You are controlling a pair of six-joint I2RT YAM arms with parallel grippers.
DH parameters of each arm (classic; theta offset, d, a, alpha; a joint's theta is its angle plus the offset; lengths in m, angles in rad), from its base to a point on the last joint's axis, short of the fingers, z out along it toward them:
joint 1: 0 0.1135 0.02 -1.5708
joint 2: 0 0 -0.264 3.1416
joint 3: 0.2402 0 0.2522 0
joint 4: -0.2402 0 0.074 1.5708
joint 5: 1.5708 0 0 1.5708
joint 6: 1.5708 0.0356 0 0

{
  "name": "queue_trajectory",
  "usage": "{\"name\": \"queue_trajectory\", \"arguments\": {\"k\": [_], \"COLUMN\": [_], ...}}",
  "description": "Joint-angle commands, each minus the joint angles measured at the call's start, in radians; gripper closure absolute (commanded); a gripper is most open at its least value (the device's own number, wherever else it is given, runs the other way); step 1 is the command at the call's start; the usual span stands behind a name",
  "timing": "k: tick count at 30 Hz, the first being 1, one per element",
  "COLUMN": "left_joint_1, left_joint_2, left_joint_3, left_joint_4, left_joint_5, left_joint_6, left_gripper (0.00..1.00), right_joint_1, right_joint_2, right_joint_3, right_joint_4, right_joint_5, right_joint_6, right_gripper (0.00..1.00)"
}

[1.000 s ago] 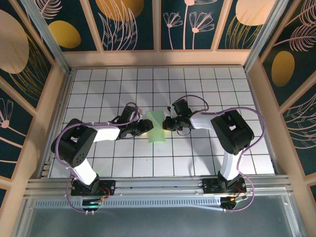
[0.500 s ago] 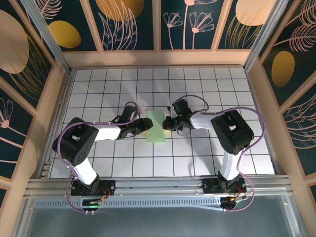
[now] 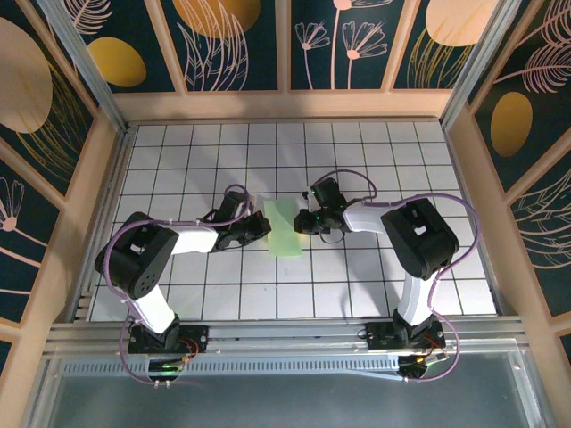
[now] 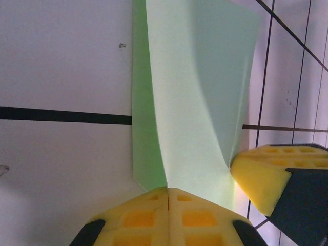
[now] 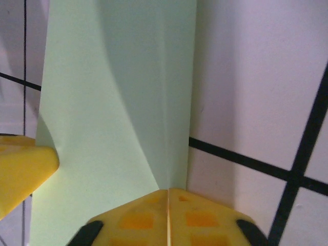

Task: Fold a paper plane with a square sheet of paper (fold left side to right side)
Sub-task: Third fold the triangle at the center of the table.

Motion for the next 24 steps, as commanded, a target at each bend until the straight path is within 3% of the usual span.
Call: {"name": "queue_trajectory", "arguments": {"k": [1, 7, 11, 18, 24], "left_joint_1": [-0.003, -0.004, -0.003, -0.004, -0.003], "left_joint_2": [-0.034, -0.052, -0.068, -0.076, -0.085], "left_joint_3": [-0.016, -0.015, -0.018, -0.013, -0.009], "left_joint_4": [0.026, 0.021, 0.021, 0.01, -0.008], "left_joint_5": [0.016, 0.029, 0.021, 0.039, 0.042], "left_joint_6": [-0.015, -0.039, -0.05, -0.047, -0.038], "left_gripper": [1.0, 1.0, 1.0, 1.0, 1.0], "right_joint_1": [-0.002, 0.015, 0.082, 0.323, 0.534], "right_joint_2": [-0.057, -0.185, -0.3, -0.426, -0.367], "right_joint_3": [0.028, -0.034, -0.124, -0.264, -0.279], "right_joint_4": [-0.024, -0.007, 0.02, 0.088, 0.135], "right_joint_5": [0.07, 0.166, 0.273, 0.515, 0.77], "right_joint_6": [-0.055, -0.137, -0.195, -0.258, -0.334], "right_gripper": [0.82, 0.61, 0.53, 0.41, 0.33]}}
